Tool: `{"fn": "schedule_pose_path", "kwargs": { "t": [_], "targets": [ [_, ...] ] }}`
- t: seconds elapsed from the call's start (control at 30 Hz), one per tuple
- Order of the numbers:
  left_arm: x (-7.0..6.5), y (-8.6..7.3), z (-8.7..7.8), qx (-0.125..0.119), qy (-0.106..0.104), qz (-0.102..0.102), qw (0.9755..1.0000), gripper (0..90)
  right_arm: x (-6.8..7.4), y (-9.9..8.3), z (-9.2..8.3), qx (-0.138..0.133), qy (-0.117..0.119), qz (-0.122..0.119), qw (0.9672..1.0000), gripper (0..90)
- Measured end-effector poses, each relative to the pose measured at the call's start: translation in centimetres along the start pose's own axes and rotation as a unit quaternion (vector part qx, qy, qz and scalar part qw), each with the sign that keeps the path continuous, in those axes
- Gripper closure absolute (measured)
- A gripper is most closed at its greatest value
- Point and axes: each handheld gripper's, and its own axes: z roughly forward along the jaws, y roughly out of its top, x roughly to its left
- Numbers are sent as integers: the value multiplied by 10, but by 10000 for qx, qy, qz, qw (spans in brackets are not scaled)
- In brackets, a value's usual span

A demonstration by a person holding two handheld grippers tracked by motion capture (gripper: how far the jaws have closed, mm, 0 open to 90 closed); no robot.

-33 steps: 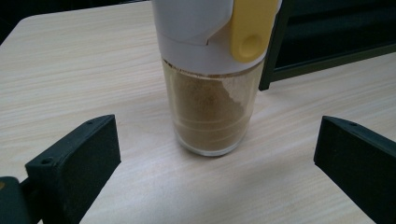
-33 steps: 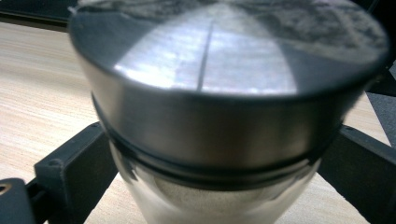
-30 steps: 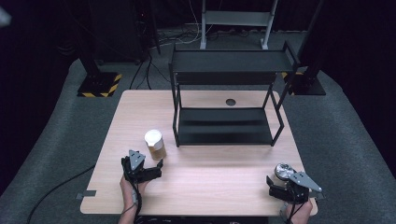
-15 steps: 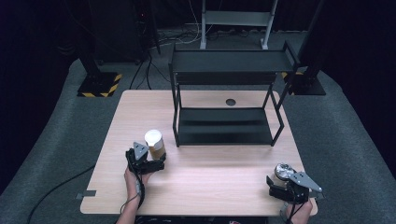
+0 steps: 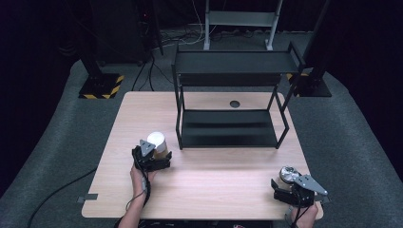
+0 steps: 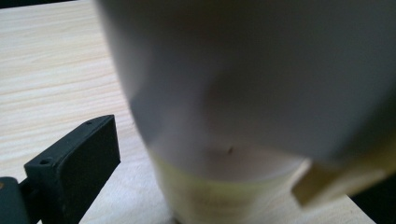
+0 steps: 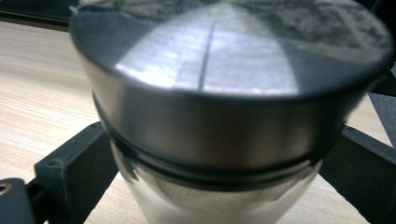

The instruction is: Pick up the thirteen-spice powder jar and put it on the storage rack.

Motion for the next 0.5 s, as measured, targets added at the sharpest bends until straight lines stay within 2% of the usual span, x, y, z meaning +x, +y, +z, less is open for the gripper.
{"fn": "schedule_pose_path", "kwargs": {
  "t": [0.17,0.2,0.3,0.33,0.47,0.5],
  "targets": [
    [1,3,3,16,-9,20,10000,0,0,0,0,-9,0,-2,10000,8],
    [0,3,3,-14,-20,-41,10000,0,0,0,0,-12,0,-4,10000,8],
    [-1,3,3,-36,15,-58,10000,1,0,-1,0,-16,6,-5,10000,8],
    [0,1,1,-94,-24,-64,9999,22,0,-1,0,-19,5,-5,10000,8],
    [1,-2,-2,-223,-71,-142,9996,202,0,-1,0,-20,0,-6,10000,9],
    [-2,-3,-3,-236,-4,-153,9996,228,0,-1,0,-22,4,-6,10000,9]
  ]
}}
